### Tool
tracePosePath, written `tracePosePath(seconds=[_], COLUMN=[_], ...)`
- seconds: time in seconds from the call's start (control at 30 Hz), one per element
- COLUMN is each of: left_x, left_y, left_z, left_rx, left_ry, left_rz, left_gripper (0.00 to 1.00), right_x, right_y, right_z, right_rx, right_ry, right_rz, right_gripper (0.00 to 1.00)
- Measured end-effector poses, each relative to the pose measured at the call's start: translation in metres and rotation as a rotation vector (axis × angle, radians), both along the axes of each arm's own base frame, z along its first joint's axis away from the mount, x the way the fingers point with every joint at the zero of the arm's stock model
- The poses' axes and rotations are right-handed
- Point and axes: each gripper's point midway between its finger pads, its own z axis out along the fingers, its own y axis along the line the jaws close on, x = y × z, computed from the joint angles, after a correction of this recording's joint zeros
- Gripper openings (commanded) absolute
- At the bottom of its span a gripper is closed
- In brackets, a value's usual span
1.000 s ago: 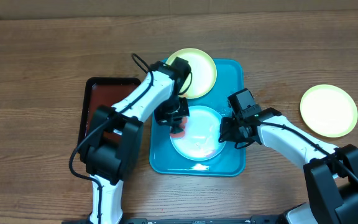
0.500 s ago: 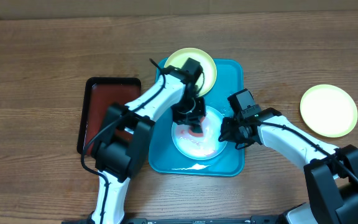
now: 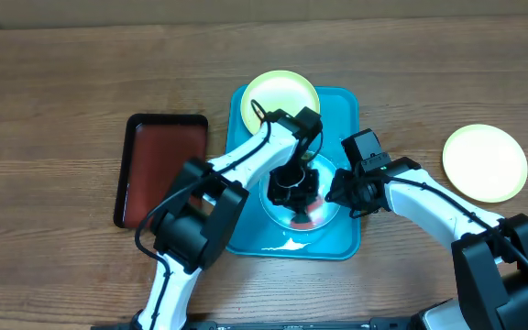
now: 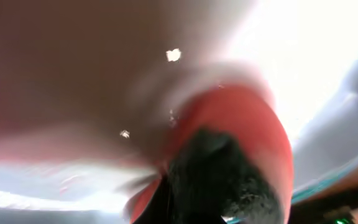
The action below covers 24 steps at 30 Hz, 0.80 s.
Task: Clean dirty plates on tray and stack at the side
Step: 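Scrub the white plate with the sponge while the right gripper holds its rim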
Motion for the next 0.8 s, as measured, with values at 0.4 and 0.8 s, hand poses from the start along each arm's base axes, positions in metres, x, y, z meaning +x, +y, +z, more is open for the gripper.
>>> tracePosePath(seconds=[0.4,0.8], left_x=[0.054,0.079], left_y=[0.071,0.022], left_z=[0.001,0.0], left_rx=[0.225,-0.025], left_ry=[-0.134,-0.2], left_rz=[0.079,0.092], left_gripper=[0.04,0.04], right_x=[0.001,0.003], right_y=[0.001,-0.008], right_z=[0.0,0.0], right_rx=[0.005,-0.019], right_ry=[-0.003,-0.003], right_rz=[-0.014,-0.043], right_gripper=[0.04,0.04])
